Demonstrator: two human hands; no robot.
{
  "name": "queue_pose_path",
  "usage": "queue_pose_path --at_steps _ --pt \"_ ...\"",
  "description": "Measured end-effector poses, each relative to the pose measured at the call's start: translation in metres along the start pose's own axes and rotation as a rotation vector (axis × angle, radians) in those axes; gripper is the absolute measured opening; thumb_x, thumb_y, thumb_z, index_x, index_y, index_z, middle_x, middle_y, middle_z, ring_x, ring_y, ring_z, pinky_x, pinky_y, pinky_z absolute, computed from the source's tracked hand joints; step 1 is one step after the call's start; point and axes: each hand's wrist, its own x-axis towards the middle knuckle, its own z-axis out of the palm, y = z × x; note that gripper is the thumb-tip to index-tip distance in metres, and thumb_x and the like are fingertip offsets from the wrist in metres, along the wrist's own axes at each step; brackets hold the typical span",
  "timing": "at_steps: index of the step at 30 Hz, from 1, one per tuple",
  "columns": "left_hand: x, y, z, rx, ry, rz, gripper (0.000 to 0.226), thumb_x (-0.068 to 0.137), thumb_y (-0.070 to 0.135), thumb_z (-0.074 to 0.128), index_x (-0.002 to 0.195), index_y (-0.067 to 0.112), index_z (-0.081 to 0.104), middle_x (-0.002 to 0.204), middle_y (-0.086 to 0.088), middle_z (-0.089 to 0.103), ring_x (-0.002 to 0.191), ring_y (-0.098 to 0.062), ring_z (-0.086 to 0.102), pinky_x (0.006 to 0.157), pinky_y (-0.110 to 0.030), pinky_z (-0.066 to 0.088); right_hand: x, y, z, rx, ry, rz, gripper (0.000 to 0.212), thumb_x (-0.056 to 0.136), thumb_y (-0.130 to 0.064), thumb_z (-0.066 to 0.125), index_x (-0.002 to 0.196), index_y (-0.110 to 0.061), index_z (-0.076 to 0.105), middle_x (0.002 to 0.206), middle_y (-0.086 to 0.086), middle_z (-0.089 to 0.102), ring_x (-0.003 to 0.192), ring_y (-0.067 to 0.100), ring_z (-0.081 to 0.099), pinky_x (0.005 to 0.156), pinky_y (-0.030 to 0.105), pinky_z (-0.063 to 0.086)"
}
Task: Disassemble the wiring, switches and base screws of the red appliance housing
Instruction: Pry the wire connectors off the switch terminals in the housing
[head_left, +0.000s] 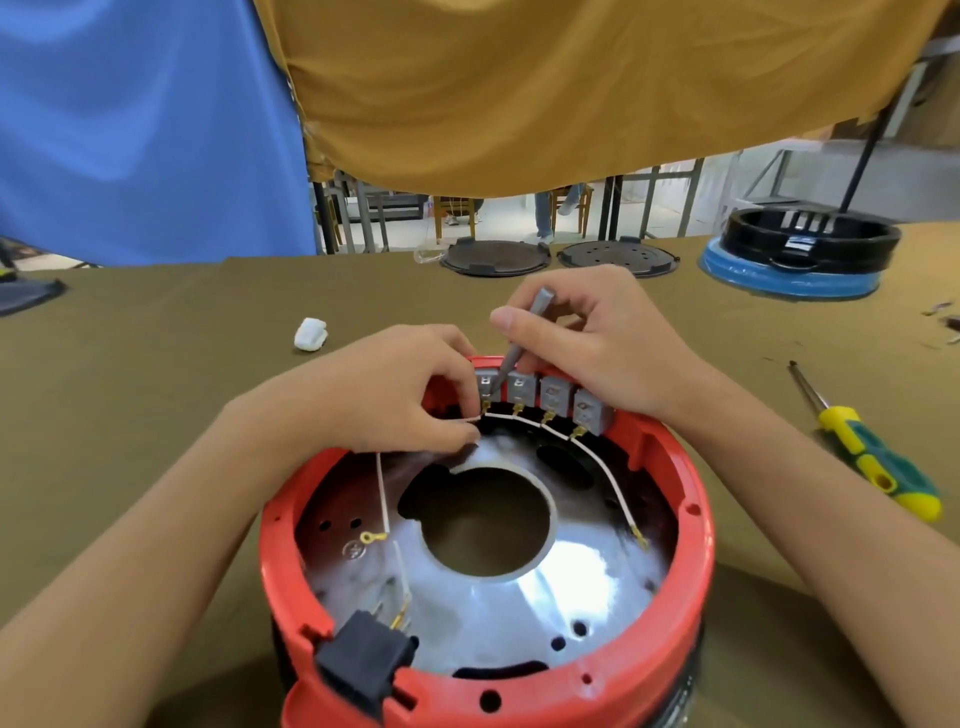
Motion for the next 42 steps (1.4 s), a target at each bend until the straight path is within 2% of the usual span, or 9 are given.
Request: queue_pose_path --at_steps 4,9,15,19,23,29,35,38,42 --pt "-0.001 -0.006 0.001 -0.032 0.024 -0.017 0.002 0.082 0.036 0.075 0.080 0.035 0.075 0.113 0.020 0.056 0.101 0.001 0.055 0.092 -0.022 0.039 0.000 -0.001 0.000 -0.033 -0.020 -0.017 0.022 0.096 -0.022 0.067 0.079 -0.009 0.073 0.068 0.003 0.073 0.064 0.010 0.071 0.063 0.032 0.055" --pt "0.000 -0.007 0.004 -0.062 0.022 -0.030 0.005 0.083 0.036 0.074 0.078 0.038 0.073 0.110 0.024 0.056 0.102 0.007 0.053 0.084 -0.001 0.032 0.001 0.000 0.000 -0.048 -0.054 -0.022 0.022 0.095 -0.024 0.068 0.079 -0.011 0.075 0.066 0.002 0.072 0.061 0.014 0.066 0.060 0.027 0.050" --pt "0.001 -0.008 0.002 -0.136 -0.008 -0.064 0.003 0.083 0.038 0.074 0.080 0.038 0.074 0.102 0.023 0.063 0.098 0.007 0.055 0.087 -0.013 0.040 0.003 0.000 -0.001 -0.017 -0.094 0.035 0.021 0.095 -0.025 0.068 0.080 -0.011 0.073 0.068 0.002 0.072 0.061 0.010 0.066 0.061 0.021 0.048" --pt "0.004 -0.006 0.001 -0.110 0.019 -0.068 0.006 0.083 0.034 0.076 0.077 0.034 0.075 0.092 0.017 0.069 0.091 0.003 0.058 0.083 -0.017 0.042 0.005 0.001 0.000 -0.059 -0.081 0.084 0.022 0.095 -0.029 0.066 0.081 -0.014 0.071 0.071 0.002 0.073 0.070 0.026 0.067 0.069 0.040 0.053" --pt "0.006 -0.004 0.003 -0.074 0.033 -0.095 0.012 0.084 0.034 0.075 0.073 0.038 0.071 0.088 0.017 0.069 0.086 0.001 0.061 0.084 -0.024 0.047 0.005 0.001 0.000 -0.057 -0.073 0.141 0.019 0.096 -0.030 0.065 0.084 -0.016 0.070 0.075 0.000 0.074 0.076 0.021 0.070 0.079 0.043 0.053" --pt "0.004 -0.010 0.003 -0.167 0.025 -0.096 0.007 0.083 0.031 0.076 0.079 0.036 0.076 0.091 0.019 0.070 0.089 0.005 0.061 0.078 -0.008 0.042 0.004 -0.002 -0.002 -0.113 -0.097 0.112 0.021 0.097 -0.030 0.063 0.084 -0.016 0.069 0.078 0.006 0.072 0.076 0.029 0.065 0.072 0.045 0.051" --pt "0.003 -0.014 0.003 -0.233 0.016 -0.117 0.008 0.083 0.030 0.077 0.081 0.038 0.078 0.093 0.025 0.066 0.091 0.006 0.060 0.078 -0.007 0.042 0.003 0.000 -0.003 -0.117 -0.096 0.028 0.021 0.096 -0.029 0.065 0.082 -0.016 0.073 0.072 0.005 0.071 0.060 0.023 0.060 0.057 0.035 0.045" --pt "0.004 -0.015 0.003 -0.256 0.011 -0.117 0.008 0.083 0.029 0.077 0.081 0.037 0.078 0.093 0.027 0.066 0.091 0.005 0.061 0.079 -0.007 0.042 0.002 0.000 -0.004 -0.116 -0.107 0.011 0.020 0.095 -0.027 0.067 0.081 -0.016 0.074 0.069 0.000 0.069 0.055 0.007 0.054 0.056 0.018 0.038" --pt "0.006 -0.015 0.002 -0.263 0.007 -0.127 0.008 0.083 0.027 0.077 0.081 0.035 0.079 0.089 0.024 0.068 0.089 0.005 0.062 0.080 -0.009 0.045 0.004 -0.001 -0.005 -0.121 -0.111 0.043 0.019 0.094 -0.029 0.068 0.082 -0.016 0.075 0.072 -0.002 0.072 0.061 0.010 0.060 0.060 0.024 0.045"
